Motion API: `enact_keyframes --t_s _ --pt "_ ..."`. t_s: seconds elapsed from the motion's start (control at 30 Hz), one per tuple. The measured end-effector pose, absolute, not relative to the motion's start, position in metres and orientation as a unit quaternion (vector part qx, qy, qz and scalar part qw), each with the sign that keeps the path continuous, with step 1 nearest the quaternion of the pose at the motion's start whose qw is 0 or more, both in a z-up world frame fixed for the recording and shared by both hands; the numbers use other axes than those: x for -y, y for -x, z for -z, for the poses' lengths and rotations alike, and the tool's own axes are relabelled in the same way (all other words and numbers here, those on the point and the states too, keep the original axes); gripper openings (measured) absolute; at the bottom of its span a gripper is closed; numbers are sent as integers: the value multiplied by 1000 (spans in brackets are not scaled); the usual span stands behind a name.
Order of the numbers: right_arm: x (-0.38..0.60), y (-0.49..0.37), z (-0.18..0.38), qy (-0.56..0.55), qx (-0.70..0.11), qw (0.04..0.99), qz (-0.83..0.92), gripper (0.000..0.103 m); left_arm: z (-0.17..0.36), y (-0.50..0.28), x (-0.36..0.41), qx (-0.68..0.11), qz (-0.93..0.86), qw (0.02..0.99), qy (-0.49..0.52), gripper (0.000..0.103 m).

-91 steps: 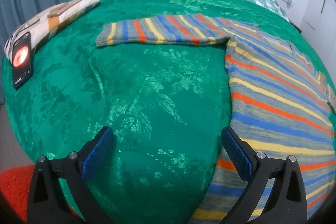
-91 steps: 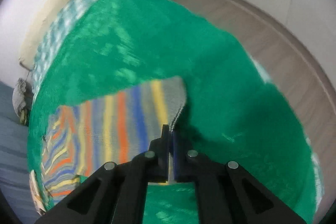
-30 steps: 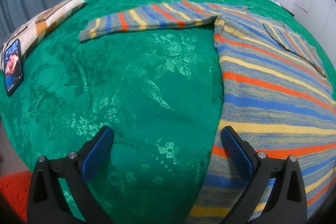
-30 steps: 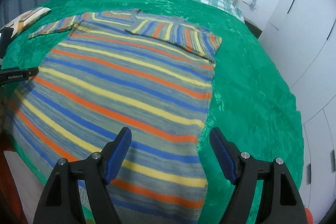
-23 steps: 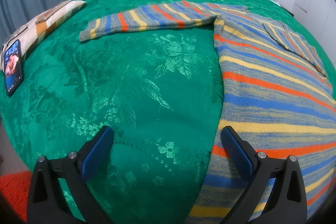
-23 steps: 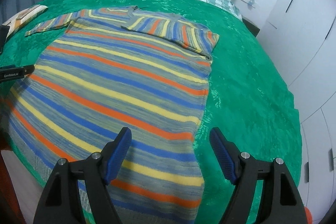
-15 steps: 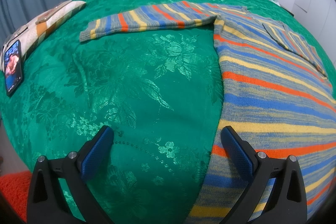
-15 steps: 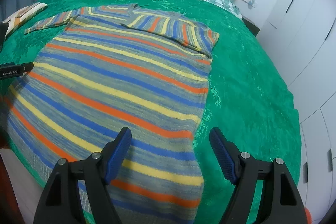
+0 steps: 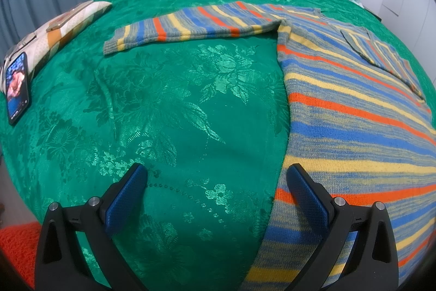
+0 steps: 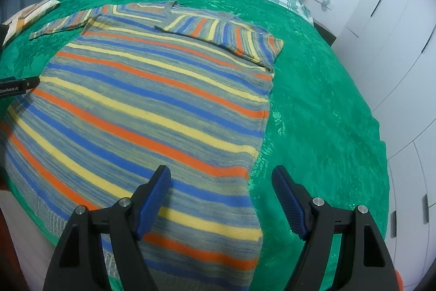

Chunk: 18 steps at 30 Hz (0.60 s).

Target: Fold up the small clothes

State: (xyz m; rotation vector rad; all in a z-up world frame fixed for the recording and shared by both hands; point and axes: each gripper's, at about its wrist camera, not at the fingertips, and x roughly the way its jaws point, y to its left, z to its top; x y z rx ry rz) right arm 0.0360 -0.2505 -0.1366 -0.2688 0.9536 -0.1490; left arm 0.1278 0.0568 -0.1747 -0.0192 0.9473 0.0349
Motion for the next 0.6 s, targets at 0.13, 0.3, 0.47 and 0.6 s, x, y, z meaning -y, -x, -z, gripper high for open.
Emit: enact_keyframes --t_s 0.13,0.3,0.47,0.6 --pt "250 -36 137 129 -457 877 72 76 175 -128 -57 -456 -17 890 9 103" --pt "252 -36 138 128 -459 876 71 76 175 -128 -57 -456 -17 890 10 103" --pt "252 -36 137 121 -454 880 66 76 173 -129 -59 -464 -15 886 15 103" --pt "251 -37 135 117 -448 884 61 76 157 -130 -77 -482 15 873 71 102"
